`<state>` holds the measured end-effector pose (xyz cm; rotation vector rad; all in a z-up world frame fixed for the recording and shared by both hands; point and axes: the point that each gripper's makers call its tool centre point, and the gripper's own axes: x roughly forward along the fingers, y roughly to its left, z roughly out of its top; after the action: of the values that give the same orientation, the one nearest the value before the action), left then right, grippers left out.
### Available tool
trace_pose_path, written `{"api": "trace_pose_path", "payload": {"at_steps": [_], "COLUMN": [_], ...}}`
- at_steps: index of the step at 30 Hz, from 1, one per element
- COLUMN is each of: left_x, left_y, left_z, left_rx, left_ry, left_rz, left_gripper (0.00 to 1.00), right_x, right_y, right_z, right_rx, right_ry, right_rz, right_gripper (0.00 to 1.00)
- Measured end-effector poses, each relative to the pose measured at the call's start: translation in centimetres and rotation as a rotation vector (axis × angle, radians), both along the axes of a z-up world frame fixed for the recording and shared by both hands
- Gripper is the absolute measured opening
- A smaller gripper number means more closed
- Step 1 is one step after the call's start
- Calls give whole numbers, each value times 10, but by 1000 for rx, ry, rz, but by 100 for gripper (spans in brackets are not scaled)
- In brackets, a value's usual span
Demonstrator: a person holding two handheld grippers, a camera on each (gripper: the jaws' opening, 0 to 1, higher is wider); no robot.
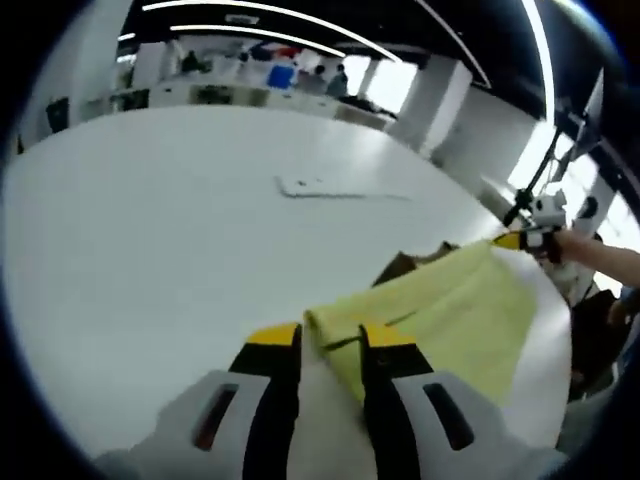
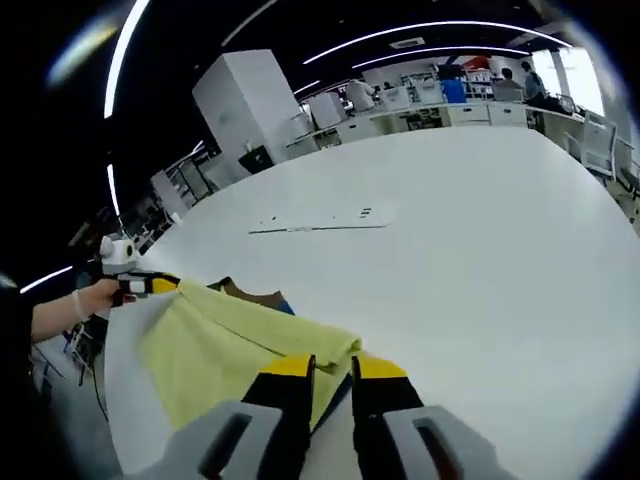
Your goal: Fold the garment on the visible template until the final outline fits inside the template.
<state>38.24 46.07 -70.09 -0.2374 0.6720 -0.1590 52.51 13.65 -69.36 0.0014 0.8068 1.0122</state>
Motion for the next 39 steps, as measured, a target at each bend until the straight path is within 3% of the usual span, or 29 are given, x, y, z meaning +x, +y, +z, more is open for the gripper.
{"api": "trace_pose_path", "payload": {"at_steps": [5, 8, 16, 20, 26, 29, 32, 39], "left_x": [-1, -1, -6, -4, 0, 2, 1, 2], "left_y": [0, 2, 5, 9, 12, 10, 9, 2], "left_z": [7, 12, 15, 16, 20, 19, 17, 13], "left_rx": [50, 113, 328, 462, 664, 689, 735, 815], "left_ry": [-10, -23, -12, -20, -40, -41, -37, -38], "left_rz": [-31, -70, -209, -275, -388, -421, -464, -547], "left_gripper": [30, 34, 40, 39, 39, 39, 39, 35], "right_x": [0, -1, -3, 3, 6, 3, 4, 3], "right_y": [-4, -6, -14, -15, -9, -5, -5, -1], "right_z": [5, 8, 8, 10, 12, 10, 6, -3], "right_rx": [-10, -27, -172, -283, -381, -405, -476, -539], "right_ry": [-23, -45, -190, -365, -528, -550, -627, -690], "right_rz": [13, 35, 182, 285, 413, 469, 553, 638], "right_gripper": [15, 23, 36, 34, 33, 33, 32, 31]}}
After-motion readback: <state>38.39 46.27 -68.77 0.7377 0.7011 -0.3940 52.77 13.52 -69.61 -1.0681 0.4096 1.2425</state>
